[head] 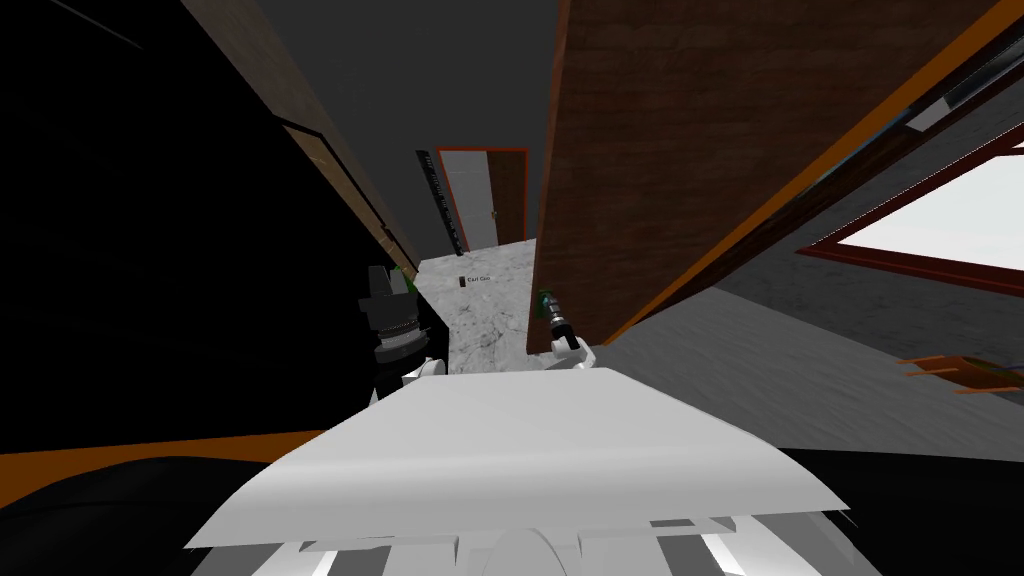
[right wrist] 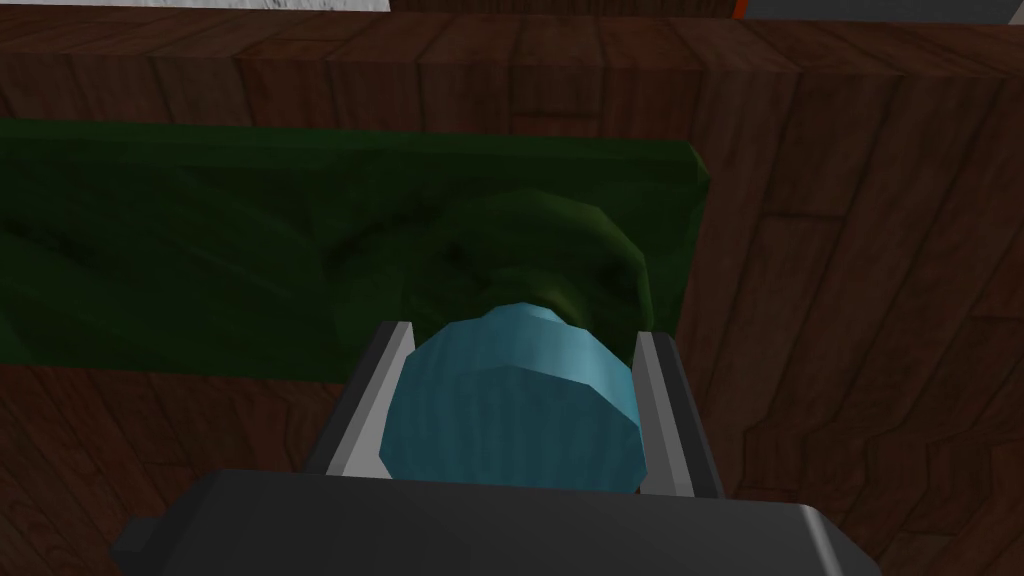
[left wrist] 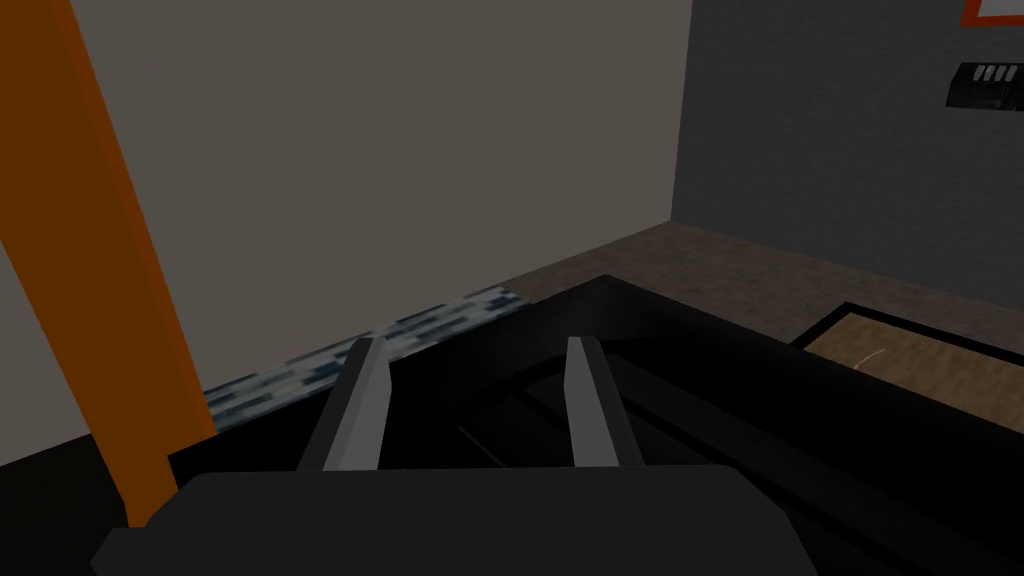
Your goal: Push the door open
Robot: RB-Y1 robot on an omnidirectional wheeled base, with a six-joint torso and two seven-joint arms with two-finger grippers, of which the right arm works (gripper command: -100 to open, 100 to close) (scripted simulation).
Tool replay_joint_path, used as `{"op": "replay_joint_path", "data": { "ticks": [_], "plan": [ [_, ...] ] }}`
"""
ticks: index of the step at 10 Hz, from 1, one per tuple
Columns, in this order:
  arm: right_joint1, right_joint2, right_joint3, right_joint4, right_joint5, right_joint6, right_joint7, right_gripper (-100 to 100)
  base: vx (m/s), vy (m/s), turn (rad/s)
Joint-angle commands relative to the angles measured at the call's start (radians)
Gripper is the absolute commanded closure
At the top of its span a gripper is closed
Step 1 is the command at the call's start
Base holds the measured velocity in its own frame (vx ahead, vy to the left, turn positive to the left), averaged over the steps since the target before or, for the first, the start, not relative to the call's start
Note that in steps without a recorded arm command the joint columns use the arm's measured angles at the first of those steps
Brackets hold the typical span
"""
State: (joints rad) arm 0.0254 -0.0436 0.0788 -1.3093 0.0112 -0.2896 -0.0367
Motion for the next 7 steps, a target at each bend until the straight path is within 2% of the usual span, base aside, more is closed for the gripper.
{"op": "replay_joint_path", "data": {
  "ticks": [1, 4, 7],
  "plan": [
    [-0.002, -0.002, -0.011, 0.002, -0.001, 0.000, 0.002, 100, 0.107, 0.037, -0.037],
    [-0.005, -0.005, -0.032, 0.005, -0.004, 0.001, 0.006, 100, 0.165, 0.065, -0.043],
    [-0.011, -0.008, -0.067, 0.010, -0.008, 0.001, 0.013, 100, 0.206, 0.054, -0.048]
  ]
}}
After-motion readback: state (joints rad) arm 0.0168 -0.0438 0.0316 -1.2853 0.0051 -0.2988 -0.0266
